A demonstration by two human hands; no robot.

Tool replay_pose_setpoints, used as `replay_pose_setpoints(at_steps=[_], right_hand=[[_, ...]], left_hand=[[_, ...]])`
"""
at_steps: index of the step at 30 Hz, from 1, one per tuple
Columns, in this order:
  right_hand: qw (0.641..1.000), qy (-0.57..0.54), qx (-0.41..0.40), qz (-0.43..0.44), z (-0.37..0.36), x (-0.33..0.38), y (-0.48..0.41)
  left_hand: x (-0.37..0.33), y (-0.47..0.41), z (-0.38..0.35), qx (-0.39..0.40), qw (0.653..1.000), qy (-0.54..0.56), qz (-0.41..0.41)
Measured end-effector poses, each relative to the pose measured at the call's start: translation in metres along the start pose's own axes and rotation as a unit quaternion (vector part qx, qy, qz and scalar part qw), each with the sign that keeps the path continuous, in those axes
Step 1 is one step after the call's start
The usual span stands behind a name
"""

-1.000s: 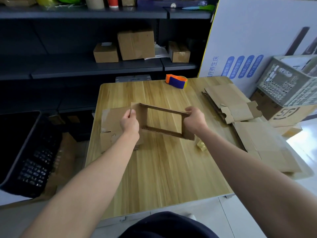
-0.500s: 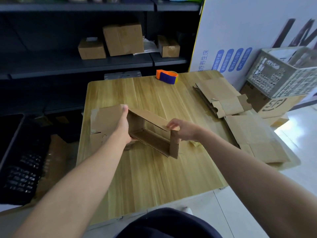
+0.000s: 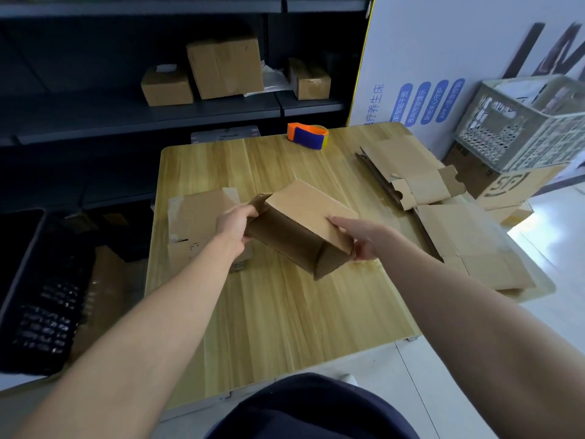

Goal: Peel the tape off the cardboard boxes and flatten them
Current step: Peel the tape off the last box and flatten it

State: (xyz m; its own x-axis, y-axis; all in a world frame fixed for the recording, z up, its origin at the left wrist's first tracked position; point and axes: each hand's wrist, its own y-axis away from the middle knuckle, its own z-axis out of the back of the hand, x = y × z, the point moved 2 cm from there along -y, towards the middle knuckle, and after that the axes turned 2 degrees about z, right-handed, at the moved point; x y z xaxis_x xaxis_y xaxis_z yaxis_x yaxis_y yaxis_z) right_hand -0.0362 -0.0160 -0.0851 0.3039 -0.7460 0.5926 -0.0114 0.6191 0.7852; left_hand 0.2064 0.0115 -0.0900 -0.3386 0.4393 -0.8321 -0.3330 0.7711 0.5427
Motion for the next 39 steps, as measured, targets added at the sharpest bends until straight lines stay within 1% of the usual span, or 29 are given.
replay_pose_setpoints(at_steps=[3, 4, 5, 6, 8, 10, 11, 13, 14, 15, 17, 20, 22, 24, 26, 27, 28, 31, 34, 36, 37, 39], right_hand=[[0.998, -0.042, -0.007, -0.05, 0.0, -0.016, -0.006], [0.997, -0.059, -0.011, -0.052, 0.0, -0.021, -0.007], [0.996, -0.071, -0.021, -0.046, 0.0, -0.024, -0.008], [0.996, -0.08, -0.035, -0.031, 0.0, -0.026, -0.008], [0.994, -0.087, -0.066, -0.008, 0.001, -0.029, -0.013], [0.994, -0.067, -0.081, 0.006, 0.001, -0.028, -0.013], [0.995, -0.036, -0.089, 0.013, 0.003, -0.026, -0.012], [0.994, 0.056, -0.087, 0.031, 0.007, -0.024, -0.014], [0.992, 0.093, -0.079, 0.041, 0.008, -0.024, -0.015], [0.99, 0.113, -0.066, 0.044, 0.008, -0.024, -0.014], [0.989, 0.136, -0.03, 0.05, 0.009, -0.023, -0.015], [0.982, 0.175, 0.023, 0.075, 0.008, -0.017, -0.007], [0.968, 0.231, 0.006, 0.099, 0.015, -0.015, -0.008], [0.949, 0.274, -0.075, 0.138, 0.021, -0.014, -0.011], [0.936, 0.264, -0.162, 0.167, 0.025, -0.018, -0.013], [0.932, 0.261, -0.188, 0.17, 0.025, -0.022, -0.013], [0.931, 0.26, -0.196, 0.163, 0.022, -0.027, -0.013], [0.948, 0.242, -0.159, 0.134, 0.004, -0.051, -0.019], [0.95, 0.281, -0.101, 0.094, -0.018, -0.08, -0.03], [0.942, 0.318, -0.077, 0.073, -0.029, -0.096, -0.04], [0.935, 0.342, -0.072, 0.064, -0.033, -0.102, -0.044], [0.919, 0.38, -0.093, 0.055, -0.038, -0.109, -0.055]], left_hand=[[-0.005, 0.006, 0.001, 0.131, 0.991, 0.002, 0.022], [-0.004, 0.004, 0.005, 0.142, 0.989, -0.003, 0.032], [-0.002, 0.001, 0.008, 0.135, 0.99, -0.021, 0.035], [0.002, -0.004, 0.011, 0.111, 0.992, -0.057, 0.029], [0.015, -0.014, 0.016, 0.032, 0.987, -0.158, 0.016], [0.03, -0.022, 0.021, -0.021, 0.962, -0.27, 0.026], [0.036, -0.023, 0.023, -0.026, 0.945, -0.324, 0.026], [0.042, -0.026, 0.024, -0.011, 0.923, -0.385, 0.011], [0.041, -0.024, 0.023, 0.001, 0.92, -0.391, -0.007], [0.04, -0.024, 0.021, 0.013, 0.916, -0.4, -0.028], [0.034, -0.022, 0.015, 0.04, 0.894, -0.443, -0.055], [0.031, -0.027, 0.009, 0.073, 0.868, -0.49, -0.024], [0.039, -0.049, 0.011, 0.069, 0.872, -0.484, -0.002], [0.042, -0.045, 0.006, 0.064, 0.885, -0.461, 0.018], [0.044, -0.026, -0.002, 0.07, 0.902, -0.423, 0.046], [0.047, -0.018, -0.005, 0.073, 0.913, -0.398, 0.058], [0.054, -0.019, -0.004, 0.059, 0.917, -0.386, 0.077], [0.077, -0.015, 0.002, 0.048, 0.922, -0.357, 0.141], [0.105, -0.01, 0.008, 0.053, 0.925, -0.317, 0.202], [0.122, -0.009, 0.012, 0.044, 0.919, -0.338, 0.198], [0.13, -0.01, 0.014, 0.04, 0.909, -0.367, 0.193], [0.14, -0.013, 0.016, 0.017, 0.883, -0.442, 0.158]])
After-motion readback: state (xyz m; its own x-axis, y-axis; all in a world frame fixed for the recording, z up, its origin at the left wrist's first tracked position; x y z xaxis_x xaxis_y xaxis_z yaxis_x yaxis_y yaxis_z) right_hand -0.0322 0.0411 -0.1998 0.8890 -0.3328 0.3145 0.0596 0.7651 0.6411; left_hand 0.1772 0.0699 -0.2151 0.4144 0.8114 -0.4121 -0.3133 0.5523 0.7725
